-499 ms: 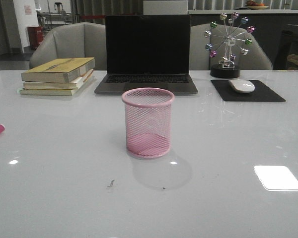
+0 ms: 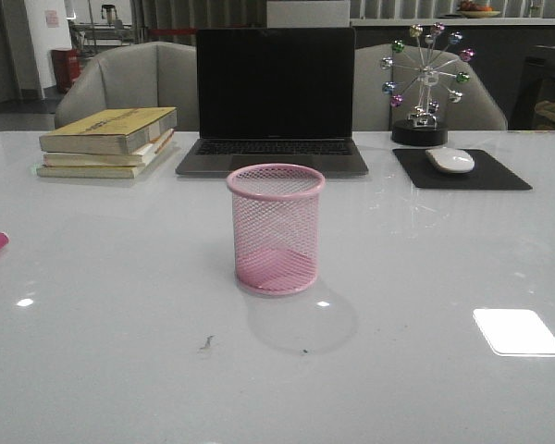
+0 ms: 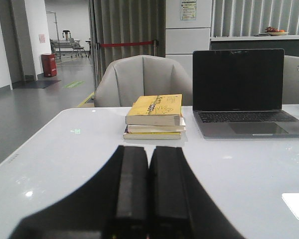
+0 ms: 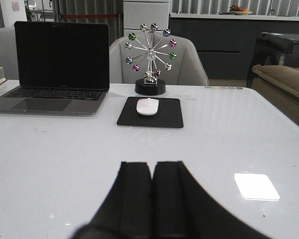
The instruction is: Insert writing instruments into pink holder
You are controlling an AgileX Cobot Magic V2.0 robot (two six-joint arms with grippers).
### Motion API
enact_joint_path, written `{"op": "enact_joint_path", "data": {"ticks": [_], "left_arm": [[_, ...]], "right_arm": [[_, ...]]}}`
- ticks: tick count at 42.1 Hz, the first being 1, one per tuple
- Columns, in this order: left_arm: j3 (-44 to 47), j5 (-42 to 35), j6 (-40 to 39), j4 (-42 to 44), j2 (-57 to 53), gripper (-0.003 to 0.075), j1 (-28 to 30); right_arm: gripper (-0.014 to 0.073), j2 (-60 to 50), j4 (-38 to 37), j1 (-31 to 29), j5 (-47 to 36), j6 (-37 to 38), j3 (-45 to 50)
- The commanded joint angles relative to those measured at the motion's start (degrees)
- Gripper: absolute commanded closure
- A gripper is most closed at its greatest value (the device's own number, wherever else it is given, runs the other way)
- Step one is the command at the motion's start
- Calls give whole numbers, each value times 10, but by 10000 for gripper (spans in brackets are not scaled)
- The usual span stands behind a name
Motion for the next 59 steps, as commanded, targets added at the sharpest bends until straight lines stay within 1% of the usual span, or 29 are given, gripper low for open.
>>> {"op": "enact_joint_path", "data": {"ticks": [1, 16, 21, 28, 36, 43, 48, 53, 59], "left_arm": [[3, -52, -1, -4, -11, 629, -3], [3, -53, -1, -4, -11, 629, -3], [-1, -75, -11, -7, -11, 629, -3], [-50, -71, -11, -19, -11, 629, -3], [-177, 3, -11, -20, 1, 629, -3], [-284, 58, -11, -20, 48, 629, -3], [-357, 120, -11, -21, 98, 629, -3], [-415, 176, -11, -21, 154, 629, -3], [-448, 239, -11, -21, 215, 629, -3]], "right_arm": [[536, -11, -6, -3, -53, -5, -2], [536, -11, -6, -3, -55, -5, -2], [536, -11, -5, -3, -76, -5, -6], [536, -11, -5, -3, -60, -4, -65], [536, 14, -5, -3, 19, -4, -199], [536, 83, -5, -3, 91, -4, -325], [536, 139, -5, -3, 140, -4, -398], [536, 187, -5, -3, 182, -4, -441], [536, 233, -5, -3, 217, -4, -447]]}}
